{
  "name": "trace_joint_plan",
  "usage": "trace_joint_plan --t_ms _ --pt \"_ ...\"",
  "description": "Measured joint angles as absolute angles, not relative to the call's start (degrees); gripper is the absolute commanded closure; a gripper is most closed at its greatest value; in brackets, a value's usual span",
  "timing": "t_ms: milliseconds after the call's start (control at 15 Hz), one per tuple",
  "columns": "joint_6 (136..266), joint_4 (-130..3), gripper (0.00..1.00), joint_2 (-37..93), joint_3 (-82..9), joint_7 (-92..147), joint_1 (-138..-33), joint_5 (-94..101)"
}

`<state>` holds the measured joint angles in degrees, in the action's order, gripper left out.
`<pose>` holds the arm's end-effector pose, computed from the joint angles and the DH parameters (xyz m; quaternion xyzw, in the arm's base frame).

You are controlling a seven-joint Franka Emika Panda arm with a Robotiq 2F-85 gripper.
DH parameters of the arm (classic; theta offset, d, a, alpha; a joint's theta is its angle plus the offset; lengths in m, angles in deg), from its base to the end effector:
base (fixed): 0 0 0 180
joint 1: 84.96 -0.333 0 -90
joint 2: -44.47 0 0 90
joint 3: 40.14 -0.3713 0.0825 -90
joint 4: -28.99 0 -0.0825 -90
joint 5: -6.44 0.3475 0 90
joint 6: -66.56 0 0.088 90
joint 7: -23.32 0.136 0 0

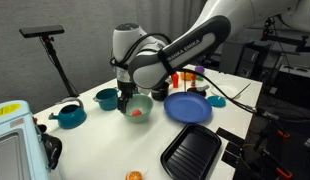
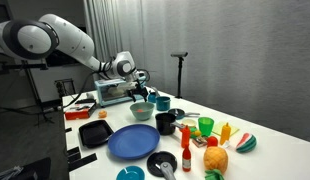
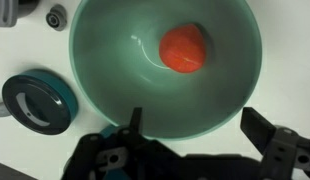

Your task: Pick up the bowl and pour it's contents in the cup

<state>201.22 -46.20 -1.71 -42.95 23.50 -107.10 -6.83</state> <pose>0.7169 0.3126 0.3090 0.9523 0.2722 0.1293 0.0475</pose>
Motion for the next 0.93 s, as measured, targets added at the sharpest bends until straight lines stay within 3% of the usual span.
trace_joint_plan --t_ms 933 --pt "189.14 -29.26 0.00 -9.77 -44.38 29.14 -107.86 -3.22"
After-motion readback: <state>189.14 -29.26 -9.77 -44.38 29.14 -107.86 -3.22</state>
